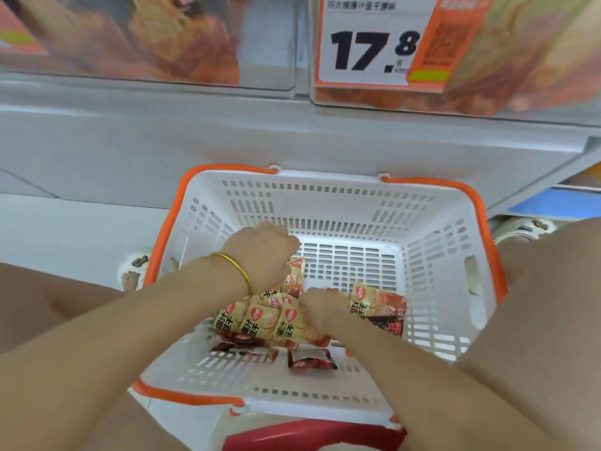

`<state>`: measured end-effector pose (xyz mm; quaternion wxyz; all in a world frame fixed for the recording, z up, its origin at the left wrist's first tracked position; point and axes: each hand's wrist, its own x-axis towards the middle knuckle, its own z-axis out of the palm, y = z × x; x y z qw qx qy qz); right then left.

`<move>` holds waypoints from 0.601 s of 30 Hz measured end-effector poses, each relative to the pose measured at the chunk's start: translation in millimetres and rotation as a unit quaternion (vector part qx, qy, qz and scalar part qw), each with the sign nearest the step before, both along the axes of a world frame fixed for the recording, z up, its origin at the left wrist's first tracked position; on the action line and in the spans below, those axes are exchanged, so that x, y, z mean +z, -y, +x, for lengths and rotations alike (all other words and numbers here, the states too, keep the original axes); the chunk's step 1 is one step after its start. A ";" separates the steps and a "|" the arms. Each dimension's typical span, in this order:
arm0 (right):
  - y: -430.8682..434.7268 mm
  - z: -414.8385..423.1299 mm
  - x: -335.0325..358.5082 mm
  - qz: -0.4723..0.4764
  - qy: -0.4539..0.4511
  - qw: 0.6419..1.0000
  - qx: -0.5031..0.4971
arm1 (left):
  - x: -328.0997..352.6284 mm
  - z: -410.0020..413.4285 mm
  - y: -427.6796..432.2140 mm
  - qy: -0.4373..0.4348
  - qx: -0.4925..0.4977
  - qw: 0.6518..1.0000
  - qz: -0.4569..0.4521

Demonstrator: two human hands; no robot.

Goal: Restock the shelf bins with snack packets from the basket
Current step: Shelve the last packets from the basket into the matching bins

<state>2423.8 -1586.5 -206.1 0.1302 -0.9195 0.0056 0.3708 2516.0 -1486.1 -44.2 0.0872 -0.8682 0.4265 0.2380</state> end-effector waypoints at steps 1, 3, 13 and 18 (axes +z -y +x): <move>7.3 5.2 4.1 0.017 0.006 1.000 -0.021 | -0.7 0.7 0.9 -0.010 0.008 1.000 0.002; 24.5 15.5 20.0 0.070 0.000 0.995 -0.071 | -2.7 2.2 4.3 -0.032 0.021 0.999 0.009; 96.5 1.6 183.6 0.352 0.116 0.872 -0.320 | 47.3 1.2 43.0 -0.111 0.099 0.979 -0.140; 130.3 -21.2 281.0 0.333 0.289 0.836 -0.327 | 140.8 -11.0 84.9 -0.048 0.048 0.945 -0.321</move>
